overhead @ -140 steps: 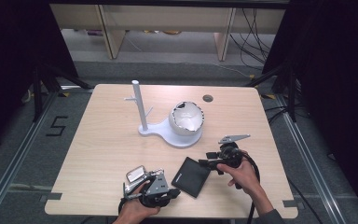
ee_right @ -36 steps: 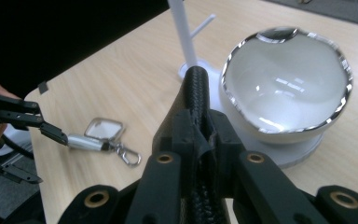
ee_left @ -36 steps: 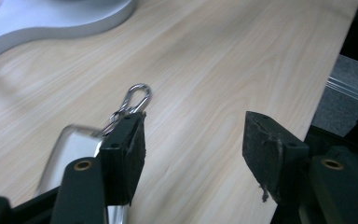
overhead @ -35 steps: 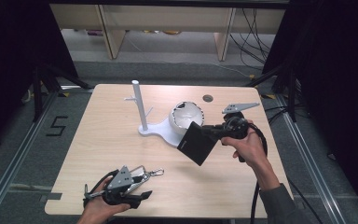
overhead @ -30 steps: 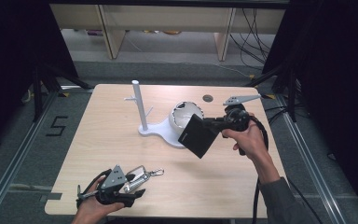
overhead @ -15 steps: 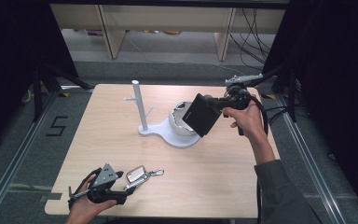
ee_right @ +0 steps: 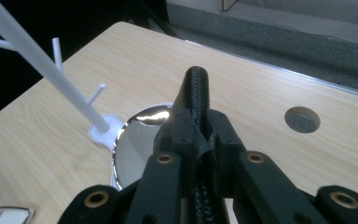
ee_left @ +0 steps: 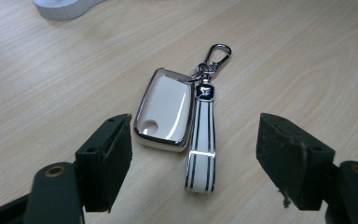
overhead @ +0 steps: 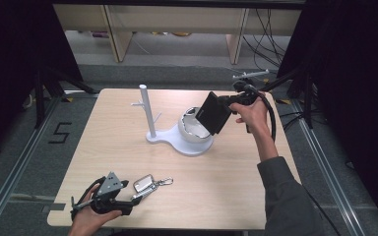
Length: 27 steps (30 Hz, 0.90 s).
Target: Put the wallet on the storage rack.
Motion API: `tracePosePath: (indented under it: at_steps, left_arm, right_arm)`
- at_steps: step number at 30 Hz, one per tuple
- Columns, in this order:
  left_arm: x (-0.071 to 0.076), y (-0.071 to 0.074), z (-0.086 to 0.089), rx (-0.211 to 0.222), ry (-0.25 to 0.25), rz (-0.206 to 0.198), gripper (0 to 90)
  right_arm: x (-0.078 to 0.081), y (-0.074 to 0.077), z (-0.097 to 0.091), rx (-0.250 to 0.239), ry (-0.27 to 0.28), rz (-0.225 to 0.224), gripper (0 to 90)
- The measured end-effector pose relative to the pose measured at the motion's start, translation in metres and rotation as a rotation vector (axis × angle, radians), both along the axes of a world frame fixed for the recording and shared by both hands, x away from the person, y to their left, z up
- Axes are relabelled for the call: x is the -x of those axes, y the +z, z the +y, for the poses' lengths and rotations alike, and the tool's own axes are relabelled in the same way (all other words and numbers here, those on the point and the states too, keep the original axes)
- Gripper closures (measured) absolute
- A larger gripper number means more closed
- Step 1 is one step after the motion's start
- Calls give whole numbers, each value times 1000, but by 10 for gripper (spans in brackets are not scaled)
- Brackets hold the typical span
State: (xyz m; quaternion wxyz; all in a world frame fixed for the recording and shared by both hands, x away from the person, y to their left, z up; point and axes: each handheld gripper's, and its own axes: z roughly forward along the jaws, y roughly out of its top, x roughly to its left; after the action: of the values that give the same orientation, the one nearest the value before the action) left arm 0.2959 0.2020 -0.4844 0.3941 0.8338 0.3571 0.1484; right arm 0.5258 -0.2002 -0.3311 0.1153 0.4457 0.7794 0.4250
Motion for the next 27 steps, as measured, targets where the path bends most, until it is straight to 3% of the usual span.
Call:
tracePosePath:
  at_steps: [1, 4, 6, 8, 13, 14, 17, 18, 19, 24, 26, 27]
  left_arm:
    - [0, 0, 0, 1, -1, 0, 266]
    - [0, 0, 1, -4, -3, 4, 265]
    - [0, 0, 1, -7, -7, 5, 264]
    - [0, -1, 1, -6, -5, 5, 263]
    - [0, -1, 2, 6, 4, 2, 262]
    - [0, -1, 2, 8, 7, 1, 261]
    - [1, -1, 2, -1, 3, 4, 260]
    - [0, -1, 2, -1, 2, 5, 260]
    - [0, -1, 3, -1, 2, 5, 260]
    - [0, -2, 4, -1, 9, 6, 258]
    - [0, -2, 3, 9, 13, 4, 257]
    - [0, -3, 3, 4, 6, 19, 256]
  right_arm:
    - [-2, -1, 1, -16, -12, 10, 834]
    - [-10, -3, 4, 12, -40, 32, 833]
    - [-15, -5, 7, 1, -55, 49, 833]
    - [-19, -6, 7, -8, -57, 38, 833]
    - [-27, -12, 15, -20, -81, 70, 834]
    - [-30, -15, 16, -4, -66, 50, 833]
    - [-31, -20, 22, -34, -102, 114, 833]
    - [-35, -24, 21, -23, -76, 75, 833]
    - [-36, -26, 21, -21, -66, 71, 833]
    - [-36, -34, 27, -20, -76, 88, 832]
    - [-35, -40, 28, -29, -73, 102, 831]
    - [-33, -45, 30, -38, -93, 152, 829]
